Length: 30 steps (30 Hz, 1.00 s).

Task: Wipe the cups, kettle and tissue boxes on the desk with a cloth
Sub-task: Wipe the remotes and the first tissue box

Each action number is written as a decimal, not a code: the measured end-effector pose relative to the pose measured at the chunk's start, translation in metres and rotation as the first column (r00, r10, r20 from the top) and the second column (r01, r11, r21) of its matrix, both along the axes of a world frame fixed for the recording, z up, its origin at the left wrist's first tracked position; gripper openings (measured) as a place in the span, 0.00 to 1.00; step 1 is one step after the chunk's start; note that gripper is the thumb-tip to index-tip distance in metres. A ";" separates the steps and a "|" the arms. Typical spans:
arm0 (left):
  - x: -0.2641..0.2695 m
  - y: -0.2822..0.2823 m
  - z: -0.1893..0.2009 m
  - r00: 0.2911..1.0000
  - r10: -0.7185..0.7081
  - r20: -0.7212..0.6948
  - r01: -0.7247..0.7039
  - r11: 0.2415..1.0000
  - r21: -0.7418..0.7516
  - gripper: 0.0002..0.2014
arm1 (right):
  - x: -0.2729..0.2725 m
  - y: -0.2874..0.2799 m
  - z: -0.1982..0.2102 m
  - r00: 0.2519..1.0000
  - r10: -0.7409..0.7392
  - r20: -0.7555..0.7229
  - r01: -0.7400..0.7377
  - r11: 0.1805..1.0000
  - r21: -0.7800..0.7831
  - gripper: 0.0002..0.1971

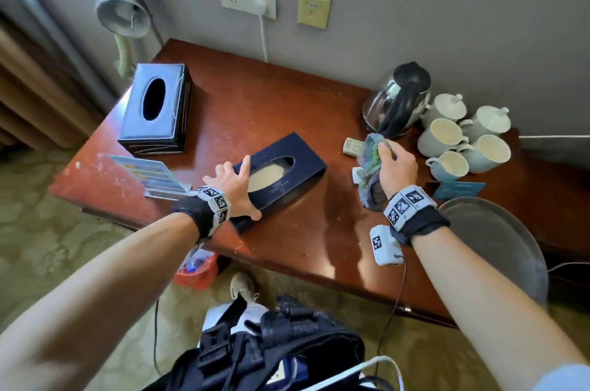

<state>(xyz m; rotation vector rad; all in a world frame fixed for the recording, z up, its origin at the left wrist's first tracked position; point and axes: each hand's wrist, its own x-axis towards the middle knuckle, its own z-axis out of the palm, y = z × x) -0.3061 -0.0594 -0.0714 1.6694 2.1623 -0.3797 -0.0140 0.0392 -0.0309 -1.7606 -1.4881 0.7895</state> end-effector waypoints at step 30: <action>0.078 0.161 -0.023 0.986 -0.074 0.151 0.081 0.996 -0.042 0.62 | -0.022 0.071 -0.022 0.999 -0.031 0.039 0.040 0.970 -0.241 0.17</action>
